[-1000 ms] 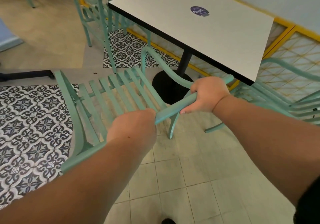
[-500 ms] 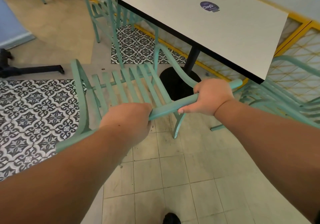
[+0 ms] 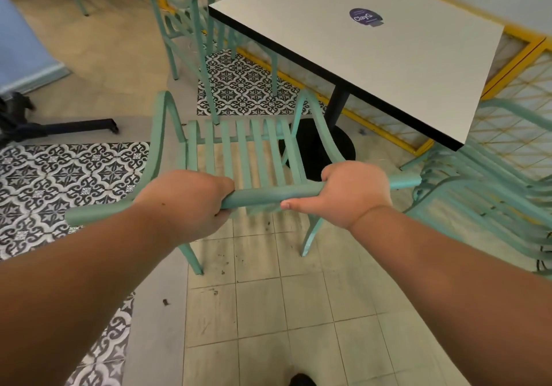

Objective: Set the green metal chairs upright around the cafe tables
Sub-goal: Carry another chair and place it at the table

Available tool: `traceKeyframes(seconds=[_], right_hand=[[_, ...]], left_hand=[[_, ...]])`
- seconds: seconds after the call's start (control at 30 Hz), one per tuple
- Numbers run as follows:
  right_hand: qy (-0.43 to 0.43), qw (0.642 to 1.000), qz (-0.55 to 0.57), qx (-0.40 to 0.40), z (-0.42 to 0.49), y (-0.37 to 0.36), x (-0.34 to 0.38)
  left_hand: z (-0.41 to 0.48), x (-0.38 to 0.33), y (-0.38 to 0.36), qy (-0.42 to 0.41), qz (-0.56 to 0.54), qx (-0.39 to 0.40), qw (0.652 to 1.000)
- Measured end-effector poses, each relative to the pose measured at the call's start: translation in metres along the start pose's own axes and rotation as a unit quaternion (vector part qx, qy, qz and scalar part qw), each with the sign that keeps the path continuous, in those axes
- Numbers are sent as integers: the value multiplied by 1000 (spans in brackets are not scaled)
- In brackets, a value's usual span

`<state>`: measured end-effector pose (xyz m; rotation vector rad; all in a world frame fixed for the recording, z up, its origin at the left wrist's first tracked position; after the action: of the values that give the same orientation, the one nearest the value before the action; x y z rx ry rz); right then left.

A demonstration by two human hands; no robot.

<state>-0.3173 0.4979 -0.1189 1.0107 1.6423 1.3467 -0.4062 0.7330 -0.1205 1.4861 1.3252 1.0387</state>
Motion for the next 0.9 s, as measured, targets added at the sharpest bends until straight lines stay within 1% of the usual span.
traceKeyframes(seconds=[0.3,0.47,0.57,0.7,0.73,0.83,0.9], right_hand=[[-13,1000,20,7,-2,-1,22],[-12,1000,15,5,0,-1,24],[-7,1000,7,5,1,-3,24],[-1,1000,19,14,1,-3,20],[0,1000,25,15,1,-2,20],[9,999,50,21,0,1,17],[23,997,65,29,-1,3,14]], left_hand=[[0,30,-3,1,25,-8,1000],[1,33,-3,4,27,-5,1000],[-1,28,-1,29,28,-6,999],[8,3,15,115,10,70,991],[16,-8,19,113,1,70,991],[38,-56,22,37,-75,35,996],[48,-75,18,16,-63,21,998]])
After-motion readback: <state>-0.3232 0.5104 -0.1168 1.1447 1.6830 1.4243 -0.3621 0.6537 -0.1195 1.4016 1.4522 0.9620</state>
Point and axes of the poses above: each hand's wrist, its own z-axis towards the middle knuckle, its own y-axis out of the back of the hand, x = y × z, the point moved 1 cm from there along z, towards the middle knuckle, and after that the axes turned 1 degree about -y, right-handed, at the moved point
